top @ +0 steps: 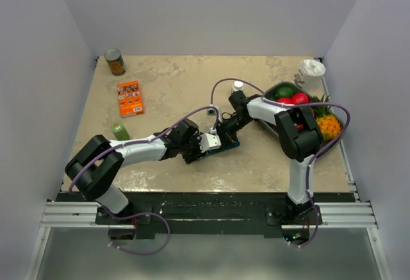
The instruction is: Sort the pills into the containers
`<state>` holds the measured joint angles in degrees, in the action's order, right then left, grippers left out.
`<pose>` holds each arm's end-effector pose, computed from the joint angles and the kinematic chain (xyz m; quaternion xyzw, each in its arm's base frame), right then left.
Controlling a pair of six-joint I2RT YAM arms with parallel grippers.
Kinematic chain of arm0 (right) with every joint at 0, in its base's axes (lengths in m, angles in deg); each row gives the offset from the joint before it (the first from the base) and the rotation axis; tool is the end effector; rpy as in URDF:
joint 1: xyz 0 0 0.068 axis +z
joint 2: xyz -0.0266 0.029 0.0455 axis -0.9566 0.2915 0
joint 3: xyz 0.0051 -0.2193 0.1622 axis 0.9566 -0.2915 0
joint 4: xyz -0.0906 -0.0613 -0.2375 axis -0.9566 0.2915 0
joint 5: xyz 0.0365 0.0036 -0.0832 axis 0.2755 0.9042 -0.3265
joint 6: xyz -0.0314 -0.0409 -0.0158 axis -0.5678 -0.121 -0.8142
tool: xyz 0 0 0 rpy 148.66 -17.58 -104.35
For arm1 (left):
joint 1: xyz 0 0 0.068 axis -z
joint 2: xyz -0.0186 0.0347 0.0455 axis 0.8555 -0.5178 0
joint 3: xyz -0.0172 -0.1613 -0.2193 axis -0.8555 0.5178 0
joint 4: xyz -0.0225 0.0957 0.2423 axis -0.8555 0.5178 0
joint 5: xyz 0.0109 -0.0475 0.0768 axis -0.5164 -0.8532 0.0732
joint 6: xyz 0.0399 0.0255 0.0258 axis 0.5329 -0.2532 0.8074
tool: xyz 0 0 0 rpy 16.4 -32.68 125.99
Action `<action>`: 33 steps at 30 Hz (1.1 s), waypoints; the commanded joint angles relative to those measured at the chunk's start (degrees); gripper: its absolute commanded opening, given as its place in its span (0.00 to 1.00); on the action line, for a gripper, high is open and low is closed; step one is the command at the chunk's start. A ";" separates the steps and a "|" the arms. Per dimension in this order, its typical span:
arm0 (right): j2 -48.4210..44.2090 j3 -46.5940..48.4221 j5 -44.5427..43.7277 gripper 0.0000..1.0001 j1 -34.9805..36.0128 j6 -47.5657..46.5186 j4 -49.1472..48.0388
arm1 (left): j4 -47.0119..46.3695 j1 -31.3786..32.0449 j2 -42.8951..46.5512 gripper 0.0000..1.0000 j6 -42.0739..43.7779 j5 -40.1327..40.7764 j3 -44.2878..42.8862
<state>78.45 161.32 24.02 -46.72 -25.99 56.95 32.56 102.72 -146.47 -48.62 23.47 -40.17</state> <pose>0.3220 0.1918 0.1422 -0.4353 0.7736 0.4561 0.0633 0.2105 -0.2134 0.1551 0.5602 0.7592 -0.1540 0.2934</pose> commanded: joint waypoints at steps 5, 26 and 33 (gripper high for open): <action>-12.72 0.01 -0.39 0.25 -4.96 -6.66 0.63 | 0.99 -0.48 -0.51 0.48 -4.89 1.83 -1.30; -54.39 -0.13 -32.23 0.99 -19.73 17.33 -16.64 | 2.12 -7.42 46.14 0.99 -33.88 14.29 -5.77; -57.38 2.89 -36.25 0.99 -19.65 30.60 -13.89 | 11.88 -7.86 53.89 0.99 -35.21 16.78 -10.61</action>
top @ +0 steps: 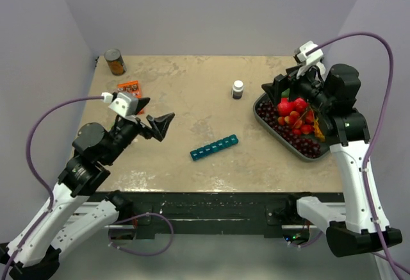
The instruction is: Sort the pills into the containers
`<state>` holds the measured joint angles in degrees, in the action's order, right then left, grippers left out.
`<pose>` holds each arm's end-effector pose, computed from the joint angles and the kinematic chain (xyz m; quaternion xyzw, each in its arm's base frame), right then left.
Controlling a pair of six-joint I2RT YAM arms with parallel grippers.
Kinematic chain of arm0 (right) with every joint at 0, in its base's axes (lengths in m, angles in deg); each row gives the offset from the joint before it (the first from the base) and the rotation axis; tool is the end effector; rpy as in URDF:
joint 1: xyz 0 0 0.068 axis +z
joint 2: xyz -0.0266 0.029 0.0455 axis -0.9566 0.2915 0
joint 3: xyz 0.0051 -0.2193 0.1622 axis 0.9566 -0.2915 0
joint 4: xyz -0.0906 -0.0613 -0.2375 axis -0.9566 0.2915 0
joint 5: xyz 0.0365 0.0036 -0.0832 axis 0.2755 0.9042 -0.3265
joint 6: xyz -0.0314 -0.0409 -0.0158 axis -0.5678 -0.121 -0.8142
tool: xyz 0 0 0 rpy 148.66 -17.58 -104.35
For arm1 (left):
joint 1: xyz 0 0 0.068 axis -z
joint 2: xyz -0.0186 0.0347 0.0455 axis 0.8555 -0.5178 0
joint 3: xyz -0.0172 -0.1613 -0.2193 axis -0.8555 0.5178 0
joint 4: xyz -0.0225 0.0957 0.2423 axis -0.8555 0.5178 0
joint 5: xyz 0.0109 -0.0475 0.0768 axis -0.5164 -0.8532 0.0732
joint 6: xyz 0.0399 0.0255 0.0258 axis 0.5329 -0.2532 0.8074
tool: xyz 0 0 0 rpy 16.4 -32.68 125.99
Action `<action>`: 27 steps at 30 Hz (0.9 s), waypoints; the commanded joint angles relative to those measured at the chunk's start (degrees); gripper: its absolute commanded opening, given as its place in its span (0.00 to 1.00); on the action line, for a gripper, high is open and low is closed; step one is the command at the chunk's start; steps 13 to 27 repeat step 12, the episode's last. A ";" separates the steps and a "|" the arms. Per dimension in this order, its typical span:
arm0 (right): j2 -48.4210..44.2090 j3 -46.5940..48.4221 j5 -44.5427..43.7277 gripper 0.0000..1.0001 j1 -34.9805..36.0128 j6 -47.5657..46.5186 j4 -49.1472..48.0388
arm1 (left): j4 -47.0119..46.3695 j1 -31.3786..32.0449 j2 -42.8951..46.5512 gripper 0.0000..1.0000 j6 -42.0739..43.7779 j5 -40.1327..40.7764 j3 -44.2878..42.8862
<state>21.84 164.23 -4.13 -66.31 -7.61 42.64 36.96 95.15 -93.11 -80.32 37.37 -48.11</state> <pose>0.2006 0.0397 0.4607 -0.2573 0.7115 0.1533 0.6357 0.1128 -0.0820 0.4012 0.1645 0.6630 -0.2614 0.6820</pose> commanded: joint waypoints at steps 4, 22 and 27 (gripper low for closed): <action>-2.44 1.04 -11.62 0.99 -0.15 13.91 1.22 | 11.01 -0.21 1.77 0.99 -3.43 2.52 -3.91; -3.76 0.34 -12.16 0.99 -0.24 12.06 0.78 | 10.58 -0.30 3.00 0.99 -2.91 1.74 -2.16; -3.76 0.34 -12.16 0.99 -0.24 12.06 0.78 | 10.58 -0.30 3.00 0.99 -2.91 1.74 -2.16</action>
